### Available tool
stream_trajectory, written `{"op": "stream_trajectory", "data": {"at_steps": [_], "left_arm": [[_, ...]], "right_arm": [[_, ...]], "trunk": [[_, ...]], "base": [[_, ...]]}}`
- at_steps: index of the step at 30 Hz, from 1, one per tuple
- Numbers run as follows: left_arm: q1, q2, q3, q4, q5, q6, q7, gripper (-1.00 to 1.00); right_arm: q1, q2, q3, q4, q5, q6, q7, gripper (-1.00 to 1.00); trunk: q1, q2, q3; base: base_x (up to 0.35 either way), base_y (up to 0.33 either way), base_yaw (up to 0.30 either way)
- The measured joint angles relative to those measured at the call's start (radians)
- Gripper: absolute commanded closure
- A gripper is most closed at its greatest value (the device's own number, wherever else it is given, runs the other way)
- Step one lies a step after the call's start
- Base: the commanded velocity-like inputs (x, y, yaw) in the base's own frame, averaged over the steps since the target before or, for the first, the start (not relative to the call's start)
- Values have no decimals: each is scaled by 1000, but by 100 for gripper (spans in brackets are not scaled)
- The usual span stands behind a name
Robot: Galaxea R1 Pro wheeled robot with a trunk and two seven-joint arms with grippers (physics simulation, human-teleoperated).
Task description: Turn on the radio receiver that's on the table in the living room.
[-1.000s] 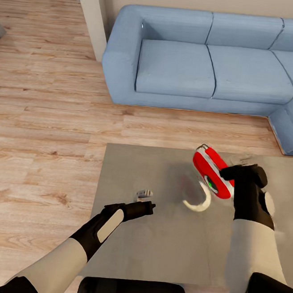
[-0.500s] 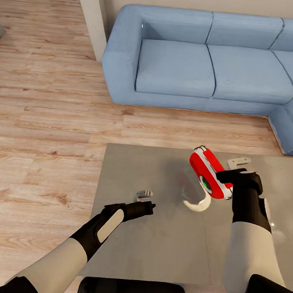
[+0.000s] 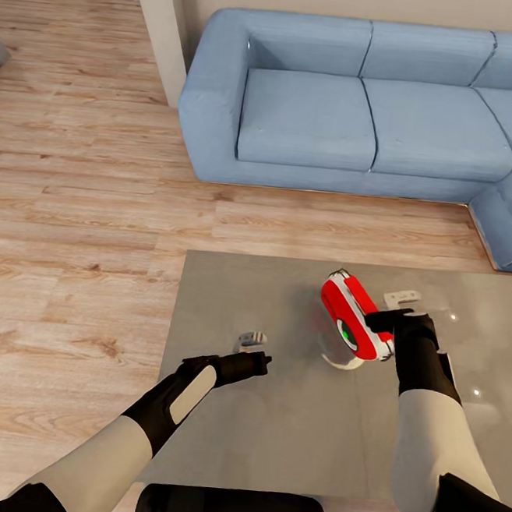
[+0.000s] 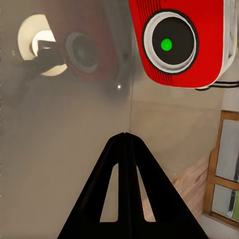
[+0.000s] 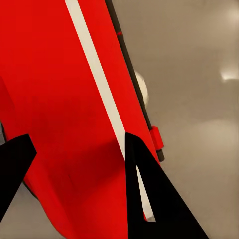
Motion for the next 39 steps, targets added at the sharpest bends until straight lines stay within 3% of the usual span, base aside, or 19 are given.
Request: {"op": "stream_trajectory", "data": {"at_steps": [19, 24, 39], "left_arm": [[0, -1, 0, 0, 0, 0, 0, 100], [0, -1, 0, 0, -1, 0, 0, 100], [0, -1, 0, 0, 0, 0, 0, 100]], "right_arm": [[0, -4, -20, 41, -47, 0, 12, 100], [0, -4, -35, 61, -87, -3, 15, 100], [0, -4, -41, 64, -98, -5, 28, 100]], "trunk": [[0, 0, 0], [0, 0, 0], [0, 0, 0]], "base": [[0, 0, 0], [0, 0, 0], [0, 0, 0]]}}
